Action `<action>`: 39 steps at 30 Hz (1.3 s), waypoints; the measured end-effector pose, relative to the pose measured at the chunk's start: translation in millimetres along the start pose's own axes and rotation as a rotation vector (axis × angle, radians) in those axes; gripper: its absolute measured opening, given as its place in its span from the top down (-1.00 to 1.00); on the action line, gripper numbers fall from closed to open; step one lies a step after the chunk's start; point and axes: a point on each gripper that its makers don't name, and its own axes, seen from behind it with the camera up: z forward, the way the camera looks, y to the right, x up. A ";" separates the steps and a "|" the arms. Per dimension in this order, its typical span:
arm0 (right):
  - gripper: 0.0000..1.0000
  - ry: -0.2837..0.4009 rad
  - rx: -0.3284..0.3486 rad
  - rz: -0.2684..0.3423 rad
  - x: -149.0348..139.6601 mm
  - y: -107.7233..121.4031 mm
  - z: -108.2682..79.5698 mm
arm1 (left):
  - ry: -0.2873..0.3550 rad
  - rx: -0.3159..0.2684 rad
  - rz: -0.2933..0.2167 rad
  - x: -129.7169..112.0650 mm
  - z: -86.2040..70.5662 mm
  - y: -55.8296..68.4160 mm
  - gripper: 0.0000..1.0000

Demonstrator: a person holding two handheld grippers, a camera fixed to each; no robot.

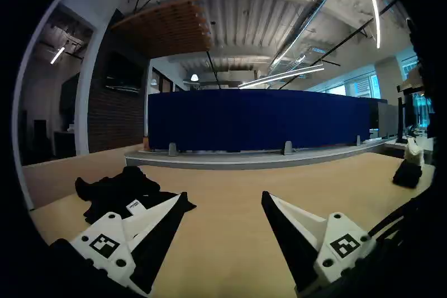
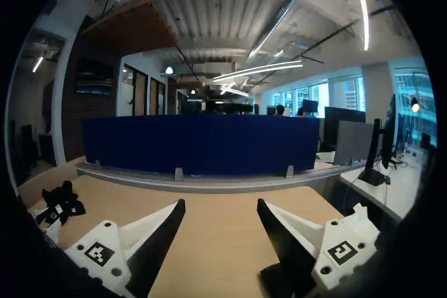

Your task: Fold towel

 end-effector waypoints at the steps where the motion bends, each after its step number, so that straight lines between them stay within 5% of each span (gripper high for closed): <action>1: -0.99 0.000 0.001 0.000 0.0 0.4 0.3 | 0.000 0.001 0.000 0.2 -0.3 -0.3 -0.97; 24: -0.99 0.071 0.007 0.009 22.8 25.3 4.7 | -0.001 -0.002 0.000 -0.6 -1.9 -2.0 -0.97; 33: -1.00 0.093 -0.030 0.033 -19.8 54.6 6.4 | -0.001 -0.002 0.000 -0.5 -1.7 -2.2 -0.97; 39: -0.99 0.098 0.000 0.047 -59.6 50.3 4.8 | -0.001 -0.002 0.000 -0.7 -1.3 -2.1 -0.97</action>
